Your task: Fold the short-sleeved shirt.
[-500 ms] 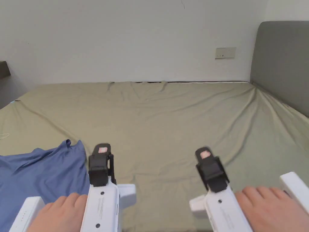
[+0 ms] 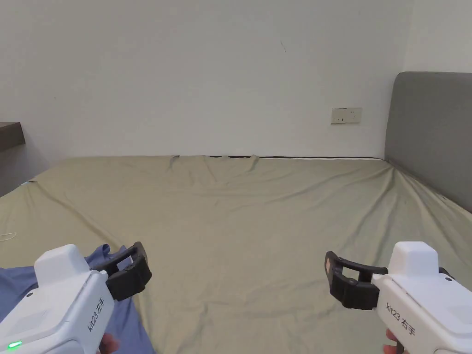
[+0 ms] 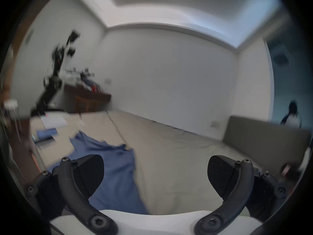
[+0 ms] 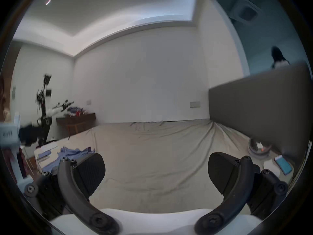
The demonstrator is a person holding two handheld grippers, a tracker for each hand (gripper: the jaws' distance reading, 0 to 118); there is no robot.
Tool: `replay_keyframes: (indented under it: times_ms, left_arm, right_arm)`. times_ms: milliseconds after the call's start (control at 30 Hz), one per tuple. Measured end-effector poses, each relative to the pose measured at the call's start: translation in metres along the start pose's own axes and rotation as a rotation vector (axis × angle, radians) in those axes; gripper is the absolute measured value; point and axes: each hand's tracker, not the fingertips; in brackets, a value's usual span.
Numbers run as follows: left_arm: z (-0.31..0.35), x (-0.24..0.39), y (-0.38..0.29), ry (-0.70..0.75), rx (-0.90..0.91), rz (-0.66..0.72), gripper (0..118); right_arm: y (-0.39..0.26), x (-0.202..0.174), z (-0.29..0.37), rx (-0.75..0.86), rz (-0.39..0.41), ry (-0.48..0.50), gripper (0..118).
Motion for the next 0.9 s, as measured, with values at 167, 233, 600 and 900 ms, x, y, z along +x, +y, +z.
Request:
replay_keyframes:
  times_ms: [167, 233, 600, 900]
  left_arm:
    - [-0.014, 0.002, -0.009, -0.052, -0.136, -0.078, 118]
    - [-0.015, 0.002, -0.009, -0.066, -0.126, -0.064, 117]
    - [0.001, 0.032, -0.019, -0.071, 0.012, -0.347, 117]
    - [0.003, 0.047, -0.024, -0.148, -0.035, -0.331, 117]
  right_arm:
    - [-0.015, -0.013, -0.001, -0.092, 0.309, -0.1, 118]
    - [-0.017, -0.008, -0.003, -0.136, 0.224, -0.084, 118]
    - [-0.019, -0.002, -0.005, -0.202, 0.114, -0.151, 118]
    - [-0.019, -0.01, -0.003, -0.188, 0.157, -0.126, 118]
